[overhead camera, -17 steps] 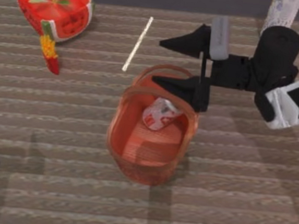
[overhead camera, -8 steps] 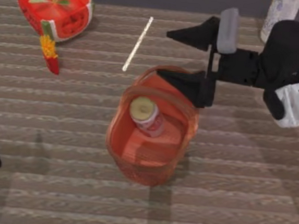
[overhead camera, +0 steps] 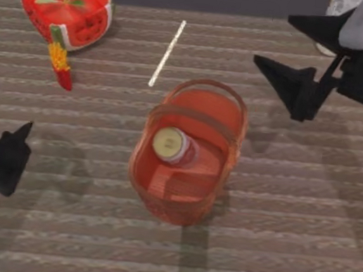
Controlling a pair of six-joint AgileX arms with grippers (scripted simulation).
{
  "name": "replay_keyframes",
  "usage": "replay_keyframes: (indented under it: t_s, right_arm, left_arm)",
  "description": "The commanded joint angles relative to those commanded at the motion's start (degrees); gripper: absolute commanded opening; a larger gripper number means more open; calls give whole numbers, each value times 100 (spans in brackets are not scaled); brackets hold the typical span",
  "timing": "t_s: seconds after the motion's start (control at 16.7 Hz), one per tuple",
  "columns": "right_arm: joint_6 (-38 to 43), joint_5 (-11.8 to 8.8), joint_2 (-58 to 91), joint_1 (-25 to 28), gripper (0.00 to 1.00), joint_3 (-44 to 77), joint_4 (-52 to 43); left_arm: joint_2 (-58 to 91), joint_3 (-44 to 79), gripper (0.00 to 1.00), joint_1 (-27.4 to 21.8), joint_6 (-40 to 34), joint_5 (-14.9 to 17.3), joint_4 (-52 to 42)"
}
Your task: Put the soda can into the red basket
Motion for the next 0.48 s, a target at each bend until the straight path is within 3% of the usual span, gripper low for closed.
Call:
replay_keyframes:
  t_s: [0.48]
  right_arm:
    - [-81, 2218, -4530, -671, 100, -2546, -2292]
  left_arm:
    - [4502, 4391, 100, -1341, 2344, -19, -3173]
